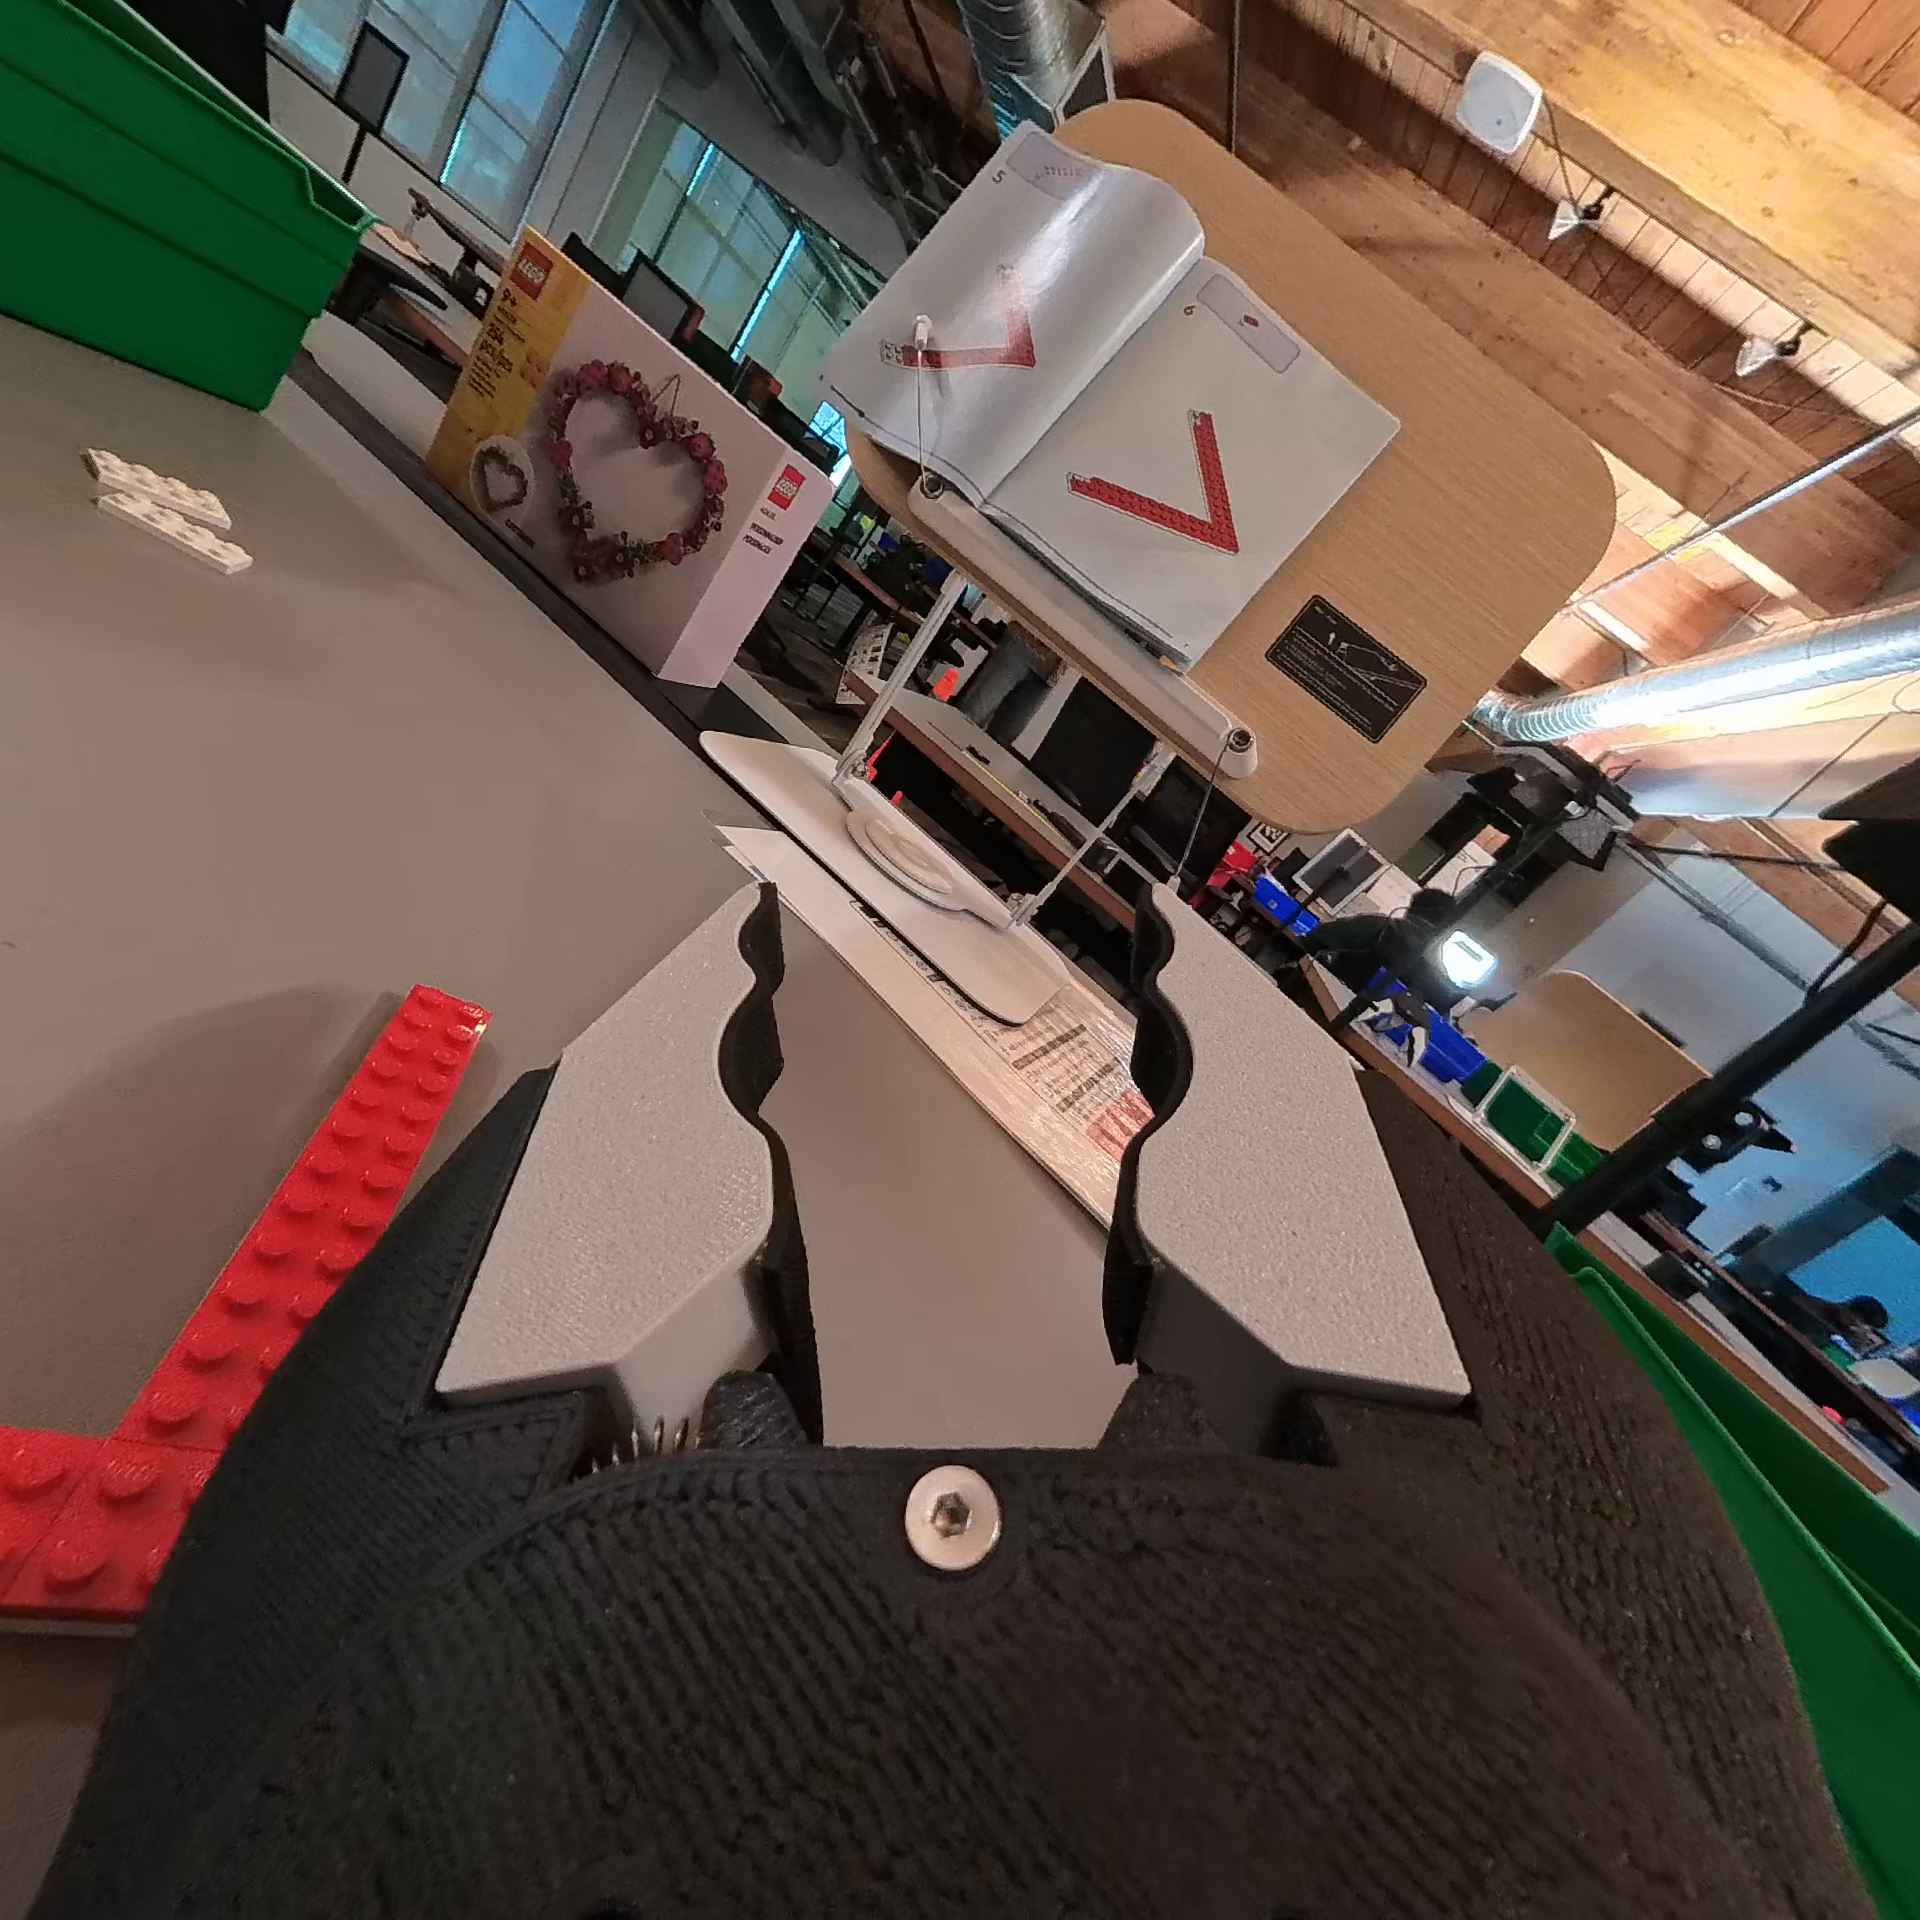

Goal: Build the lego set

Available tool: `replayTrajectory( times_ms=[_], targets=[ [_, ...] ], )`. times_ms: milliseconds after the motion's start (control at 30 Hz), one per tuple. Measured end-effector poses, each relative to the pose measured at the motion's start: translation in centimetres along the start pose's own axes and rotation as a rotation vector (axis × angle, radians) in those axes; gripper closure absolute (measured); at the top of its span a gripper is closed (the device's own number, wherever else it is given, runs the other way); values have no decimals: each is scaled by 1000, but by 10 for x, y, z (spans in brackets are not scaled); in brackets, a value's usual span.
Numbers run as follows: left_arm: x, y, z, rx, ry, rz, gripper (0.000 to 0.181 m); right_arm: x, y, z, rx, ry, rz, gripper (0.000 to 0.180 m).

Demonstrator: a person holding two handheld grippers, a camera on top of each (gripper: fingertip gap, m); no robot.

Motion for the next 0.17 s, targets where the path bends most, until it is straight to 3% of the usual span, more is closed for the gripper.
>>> replayTrajectory(
  times_ms=[33, 167],
  targets=[
    [1, 1, 0, -6, -11, 0, 157, 0, 0, 0, 0, -1, 0, 113],
    [3, 6, 4, 53, -62, 11, 157, 0, 0, -1, -3, -4, 0, 113]
  ],
)
Point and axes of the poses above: each gripper's, where its closed fingertips meet, y out along the fingers, x out of its underside, z = x × y across the jaws, the point moved 5 cm from there along -y, back along the fingers, and after that the axes turned 6 degrees about y, right-handed, at the moved point
